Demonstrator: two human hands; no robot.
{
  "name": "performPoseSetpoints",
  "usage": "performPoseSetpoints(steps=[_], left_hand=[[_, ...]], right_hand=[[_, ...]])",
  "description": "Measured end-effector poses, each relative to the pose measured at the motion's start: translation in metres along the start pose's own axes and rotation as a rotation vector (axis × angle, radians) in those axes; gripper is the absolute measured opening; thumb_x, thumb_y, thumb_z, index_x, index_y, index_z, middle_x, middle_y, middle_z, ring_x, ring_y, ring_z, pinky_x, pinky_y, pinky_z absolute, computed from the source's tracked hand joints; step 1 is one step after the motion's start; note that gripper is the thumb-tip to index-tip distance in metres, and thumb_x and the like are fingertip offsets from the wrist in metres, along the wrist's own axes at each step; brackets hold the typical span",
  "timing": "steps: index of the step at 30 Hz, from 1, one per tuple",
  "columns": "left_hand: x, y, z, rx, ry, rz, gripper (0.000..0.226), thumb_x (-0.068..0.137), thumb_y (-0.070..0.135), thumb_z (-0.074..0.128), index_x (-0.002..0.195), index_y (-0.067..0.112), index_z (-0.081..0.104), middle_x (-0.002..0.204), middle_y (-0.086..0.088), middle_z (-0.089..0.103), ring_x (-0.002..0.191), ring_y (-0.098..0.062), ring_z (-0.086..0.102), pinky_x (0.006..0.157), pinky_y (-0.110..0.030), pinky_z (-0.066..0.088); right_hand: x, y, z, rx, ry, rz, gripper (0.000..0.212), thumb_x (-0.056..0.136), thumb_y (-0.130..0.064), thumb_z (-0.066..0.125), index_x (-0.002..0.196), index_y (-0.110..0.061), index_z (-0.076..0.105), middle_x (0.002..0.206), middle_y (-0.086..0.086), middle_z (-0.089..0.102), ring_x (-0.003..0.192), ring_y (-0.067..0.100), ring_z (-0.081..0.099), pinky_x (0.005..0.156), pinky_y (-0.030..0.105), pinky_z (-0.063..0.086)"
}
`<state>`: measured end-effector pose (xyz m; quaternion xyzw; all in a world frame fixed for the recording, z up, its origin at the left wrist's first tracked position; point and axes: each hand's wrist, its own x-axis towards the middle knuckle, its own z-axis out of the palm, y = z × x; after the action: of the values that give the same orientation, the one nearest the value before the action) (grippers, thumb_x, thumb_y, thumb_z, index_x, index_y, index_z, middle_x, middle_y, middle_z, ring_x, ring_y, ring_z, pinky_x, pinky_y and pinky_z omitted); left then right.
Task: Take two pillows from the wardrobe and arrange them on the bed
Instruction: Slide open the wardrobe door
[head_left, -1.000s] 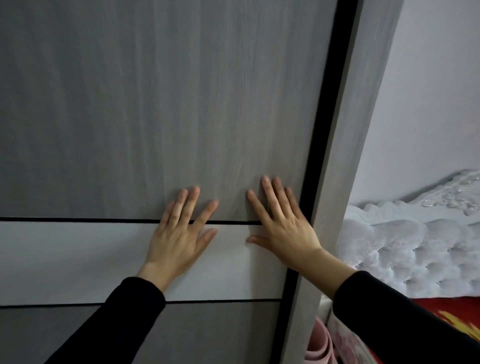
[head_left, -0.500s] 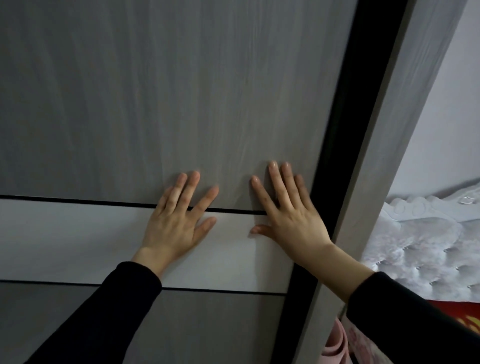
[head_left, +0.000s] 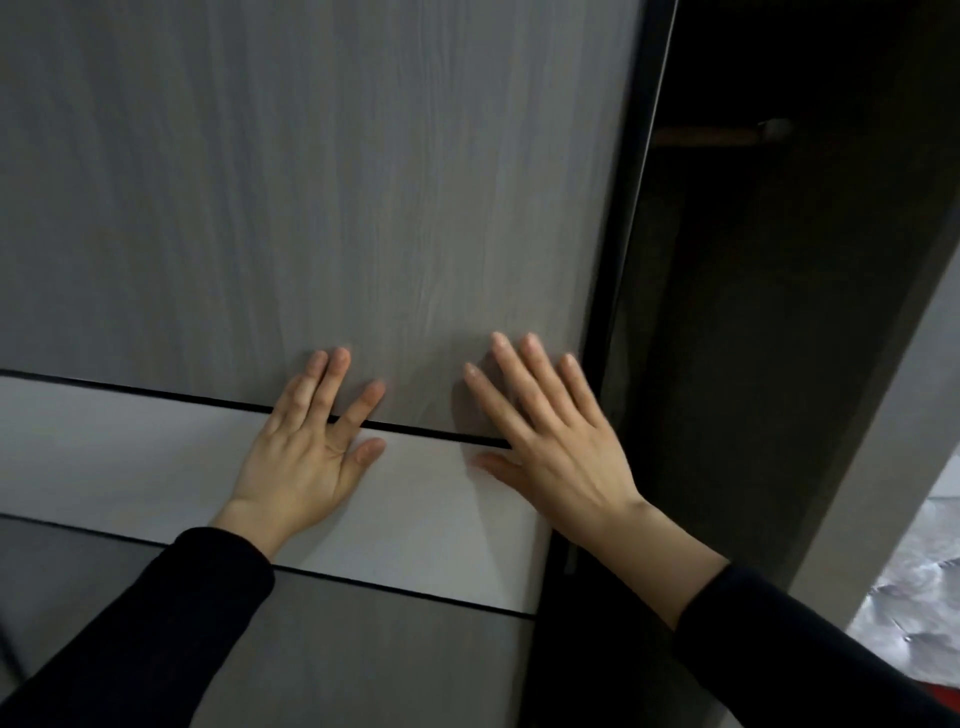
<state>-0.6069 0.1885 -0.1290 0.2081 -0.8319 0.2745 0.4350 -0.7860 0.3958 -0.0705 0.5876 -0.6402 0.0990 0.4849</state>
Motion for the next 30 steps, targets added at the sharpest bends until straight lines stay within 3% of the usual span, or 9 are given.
performPoseSetpoints(steps=[5,10,13,18,24,30], left_hand=[[-0.017,-0.055,-0.006,0.011,-0.102,-0.052,0.059,0.095,0.053,0.012,0.147,0.030,-0.003,0.157,-0.005,-0.021,0.146,-0.025,-0.011,0.120,-0.037,-0.006],[-0.032,-0.107,-0.020,-0.024,-0.249,-0.154,0.059,0.095,0.052,0.009,0.147,0.024,-0.001,0.155,-0.016,-0.004,0.144,-0.021,-0.018,0.118,-0.031,-0.014],[-0.043,-0.138,-0.028,-0.127,-0.317,-0.233,0.065,0.092,0.057,0.010,0.145,0.024,-0.007,0.154,-0.015,-0.014,0.142,-0.020,-0.025,0.119,-0.033,-0.010],[-0.059,-0.159,-0.034,-0.273,-0.417,-0.451,0.105,0.077,0.076,0.031,0.140,0.010,-0.021,0.143,-0.014,-0.038,0.135,-0.026,-0.034,0.117,-0.042,-0.003],[-0.091,-0.168,-0.026,-0.532,-0.466,-0.626,0.127,0.068,0.072,0.056,0.126,0.026,-0.046,0.136,-0.010,-0.050,0.137,-0.033,-0.032,0.112,-0.049,-0.008],[-0.105,-0.230,-0.011,-0.552,-0.407,-0.706,0.141,0.059,0.071,0.065,0.129,0.016,-0.044,0.143,-0.024,-0.041,0.129,-0.031,-0.044,0.110,-0.047,-0.014]], right_hand=[[0.026,-0.008,0.002,0.148,0.093,0.272,0.107,0.076,-0.055,0.066,0.149,-0.010,0.002,0.156,0.016,0.007,0.145,0.026,-0.003,0.118,0.045,0.003],[0.068,-0.070,0.018,0.278,0.103,0.295,0.105,0.073,-0.048,0.074,0.145,0.002,0.015,0.153,0.018,0.009,0.143,0.026,0.007,0.114,0.044,0.019],[0.095,-0.107,0.025,0.283,0.094,0.334,0.108,0.071,-0.049,0.074,0.146,0.000,0.014,0.153,0.013,0.007,0.143,0.024,0.008,0.114,0.046,0.019],[0.138,-0.167,0.033,0.259,0.033,0.359,0.110,0.070,-0.052,0.073,0.147,-0.002,0.013,0.155,0.019,0.017,0.145,0.027,0.014,0.113,0.050,0.022],[0.188,-0.234,0.043,0.211,0.005,0.333,0.108,0.073,-0.057,0.068,0.147,-0.002,0.013,0.156,0.019,0.016,0.144,0.028,0.016,0.111,0.052,0.022],[0.231,-0.278,0.061,0.141,0.052,0.220,0.096,0.078,-0.054,0.061,0.147,-0.006,0.015,0.156,0.017,0.020,0.143,0.025,0.017,0.110,0.055,0.021]])
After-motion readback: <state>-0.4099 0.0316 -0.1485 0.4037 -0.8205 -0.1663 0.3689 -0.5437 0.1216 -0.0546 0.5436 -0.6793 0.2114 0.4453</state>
